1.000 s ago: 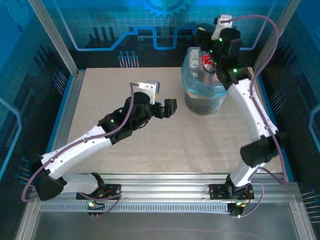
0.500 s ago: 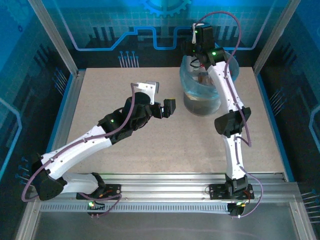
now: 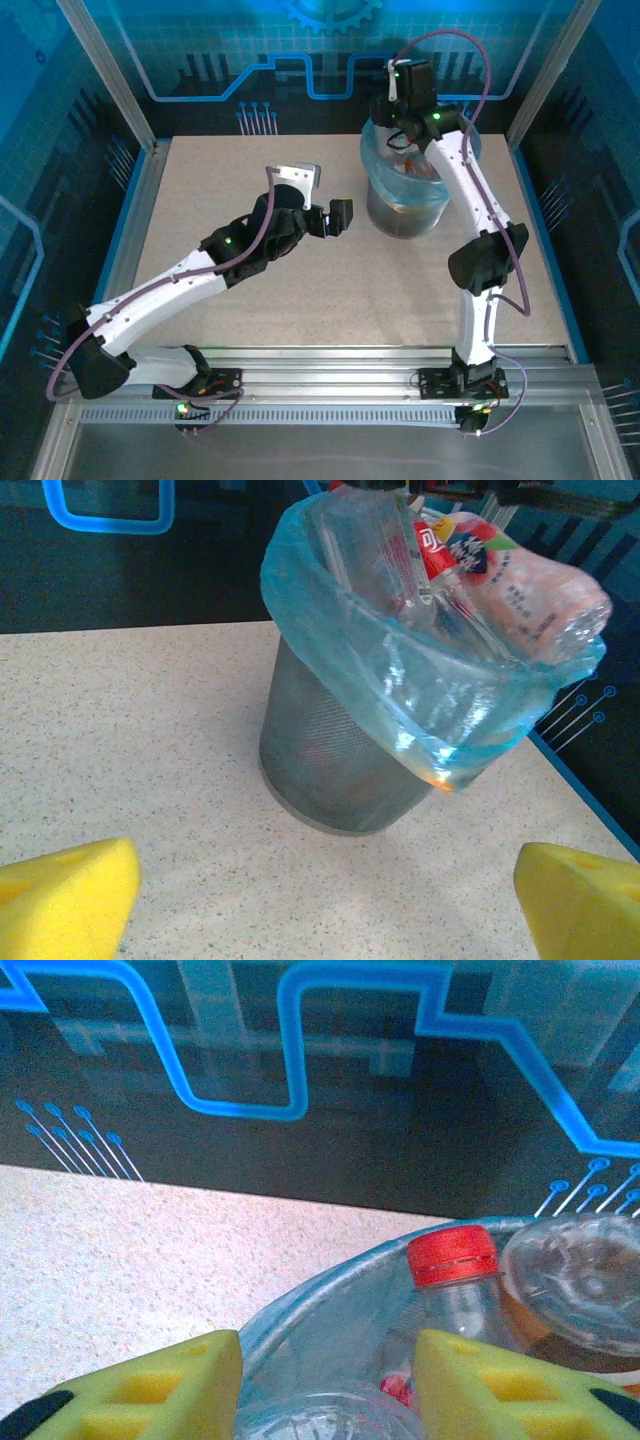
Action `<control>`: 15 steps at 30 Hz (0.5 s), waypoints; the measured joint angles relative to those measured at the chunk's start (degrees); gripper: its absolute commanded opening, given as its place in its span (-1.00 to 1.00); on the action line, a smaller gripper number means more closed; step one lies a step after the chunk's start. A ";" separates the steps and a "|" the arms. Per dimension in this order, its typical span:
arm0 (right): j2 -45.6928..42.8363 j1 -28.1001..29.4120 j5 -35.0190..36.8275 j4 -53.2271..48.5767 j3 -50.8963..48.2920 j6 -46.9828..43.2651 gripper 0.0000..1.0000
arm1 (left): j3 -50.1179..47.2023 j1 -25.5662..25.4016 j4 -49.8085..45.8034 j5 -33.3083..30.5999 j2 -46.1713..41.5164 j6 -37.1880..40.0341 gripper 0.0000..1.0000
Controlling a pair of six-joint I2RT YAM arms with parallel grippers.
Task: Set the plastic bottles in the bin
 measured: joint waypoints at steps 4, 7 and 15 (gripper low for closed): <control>-0.66 0.13 1.49 2.32 -6.64 -0.72 0.19 | 0.00 0.00 -0.02 0.00 0.24 -0.02 0.94; -0.96 0.11 2.97 4.85 -8.07 -0.83 0.26 | 0.00 0.00 -0.02 0.00 0.24 -0.11 0.94; -1.38 0.24 2.08 3.56 -7.26 -0.37 0.53 | 0.00 0.00 -0.02 0.02 0.24 -0.13 0.94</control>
